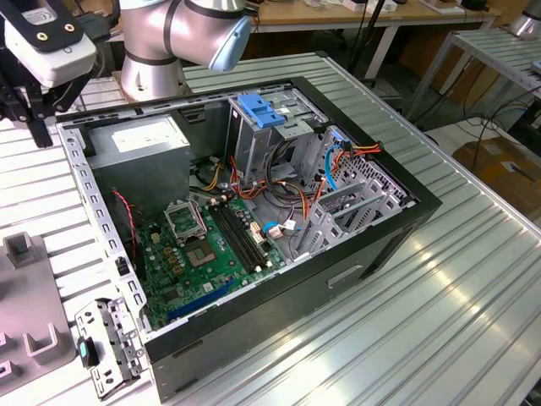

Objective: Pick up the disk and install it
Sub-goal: 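Reach for the disk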

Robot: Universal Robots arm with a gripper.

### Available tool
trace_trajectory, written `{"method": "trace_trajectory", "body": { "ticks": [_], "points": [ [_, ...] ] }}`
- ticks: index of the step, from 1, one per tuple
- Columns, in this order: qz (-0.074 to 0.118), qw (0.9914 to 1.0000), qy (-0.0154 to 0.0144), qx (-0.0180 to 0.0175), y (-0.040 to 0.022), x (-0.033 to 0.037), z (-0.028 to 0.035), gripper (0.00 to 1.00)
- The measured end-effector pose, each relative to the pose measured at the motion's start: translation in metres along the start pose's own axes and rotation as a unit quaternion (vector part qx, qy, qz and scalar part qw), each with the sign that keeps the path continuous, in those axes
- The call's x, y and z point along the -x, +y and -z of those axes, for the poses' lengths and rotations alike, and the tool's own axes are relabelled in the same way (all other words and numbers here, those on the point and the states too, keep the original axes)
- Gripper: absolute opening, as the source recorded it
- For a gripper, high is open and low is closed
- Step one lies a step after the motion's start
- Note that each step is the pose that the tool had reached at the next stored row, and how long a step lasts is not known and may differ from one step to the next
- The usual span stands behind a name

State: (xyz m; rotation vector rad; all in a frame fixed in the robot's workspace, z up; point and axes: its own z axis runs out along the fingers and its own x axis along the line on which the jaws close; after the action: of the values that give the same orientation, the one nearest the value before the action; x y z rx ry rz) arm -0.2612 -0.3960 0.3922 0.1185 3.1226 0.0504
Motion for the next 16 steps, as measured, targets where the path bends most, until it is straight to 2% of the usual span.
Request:
{"method": "trace_trajectory", "body": {
  "ticks": [5,12,13,16],
  "points": [
    [0.000,1.00000,0.0004,0.0000,-0.0008,-0.0114,0.0001,0.11],
    [0.000,1.00000,0.0013,-0.0001,-0.0001,-0.0352,0.0001,0.11],
    [0.000,1.00000,0.0017,-0.0001,0.0011,-0.0421,0.0000,0.11],
    [0.000,1.00000,0.0025,-0.0002,0.0033,-0.0537,-0.0003,0.11]
  ]
}}
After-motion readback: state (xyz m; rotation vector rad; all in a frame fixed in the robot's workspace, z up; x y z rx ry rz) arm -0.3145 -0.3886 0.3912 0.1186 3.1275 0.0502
